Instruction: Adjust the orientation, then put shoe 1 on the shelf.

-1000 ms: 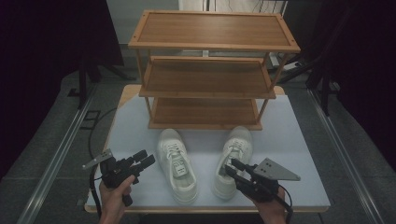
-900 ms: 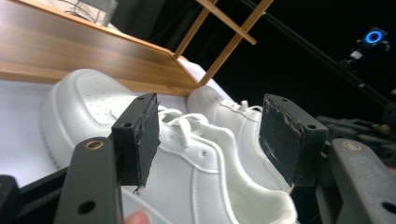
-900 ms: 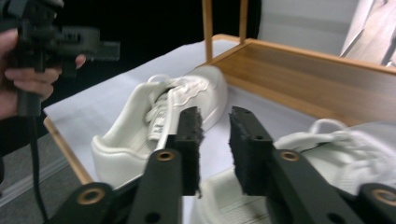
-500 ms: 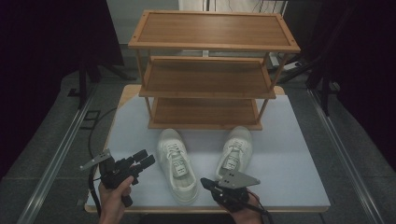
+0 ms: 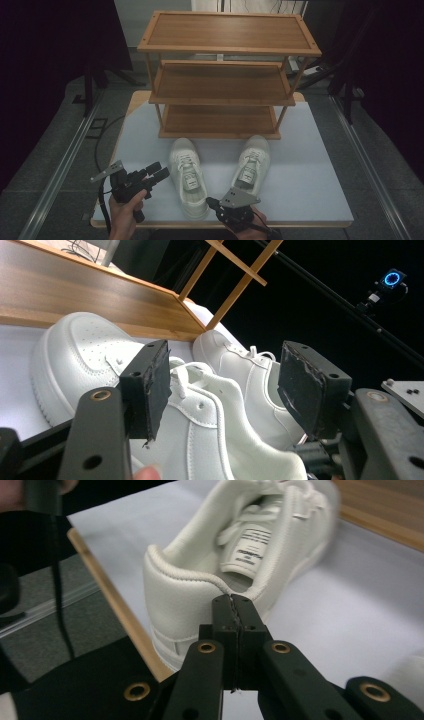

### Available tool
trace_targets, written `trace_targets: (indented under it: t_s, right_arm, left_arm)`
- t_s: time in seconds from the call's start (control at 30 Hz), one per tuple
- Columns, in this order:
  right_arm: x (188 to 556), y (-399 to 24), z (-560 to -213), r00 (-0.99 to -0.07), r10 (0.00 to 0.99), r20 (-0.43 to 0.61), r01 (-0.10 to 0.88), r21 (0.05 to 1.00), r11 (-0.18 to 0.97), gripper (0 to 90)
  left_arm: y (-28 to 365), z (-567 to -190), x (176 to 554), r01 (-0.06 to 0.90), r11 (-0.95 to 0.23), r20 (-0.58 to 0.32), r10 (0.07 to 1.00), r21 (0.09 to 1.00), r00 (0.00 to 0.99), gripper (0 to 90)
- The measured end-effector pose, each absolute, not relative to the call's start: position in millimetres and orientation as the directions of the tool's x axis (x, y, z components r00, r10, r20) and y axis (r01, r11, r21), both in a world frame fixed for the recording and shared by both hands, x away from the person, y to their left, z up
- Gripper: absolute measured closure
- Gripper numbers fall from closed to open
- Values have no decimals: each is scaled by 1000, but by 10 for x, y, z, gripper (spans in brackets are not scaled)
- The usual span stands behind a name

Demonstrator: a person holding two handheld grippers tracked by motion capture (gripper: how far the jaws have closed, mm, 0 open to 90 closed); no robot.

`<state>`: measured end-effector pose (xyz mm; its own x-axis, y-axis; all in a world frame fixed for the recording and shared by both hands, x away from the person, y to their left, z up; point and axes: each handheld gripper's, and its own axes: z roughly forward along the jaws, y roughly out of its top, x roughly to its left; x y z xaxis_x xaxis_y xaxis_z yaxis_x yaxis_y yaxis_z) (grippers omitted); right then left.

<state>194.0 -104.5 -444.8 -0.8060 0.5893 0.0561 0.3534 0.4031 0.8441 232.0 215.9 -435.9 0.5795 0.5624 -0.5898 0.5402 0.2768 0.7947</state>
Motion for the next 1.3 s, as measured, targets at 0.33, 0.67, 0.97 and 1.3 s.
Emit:
trace_targets:
  t_s: [0.33, 0.67, 0.97, 1.3]
  right_arm:
    - [1881, -547, -4496, -861, 500, 86, 320, 857, 403, 880]
    - [1935, -268, -4500, -882, 463, 86, 300, 861, 411, 862]
    - [1845, -1023, -4342, -842, 534, 83, 276, 915, 294, 739]
    - [1927, -1590, -4310, -754, 648, 105, 308, 928, 207, 661]
  left_arm:
    - [2277, -4350, 2303, 537, 300, -600, 570, 788, 561, 372]
    - [2371, -4382, 2318, 540, 316, -610, 577, 780, 544, 372]
    - [2331, -4387, 2318, 537, 298, -593, 594, 789, 543, 362]
    - [2250, -4414, 2333, 531, 226, -533, 650, 816, 542, 302]
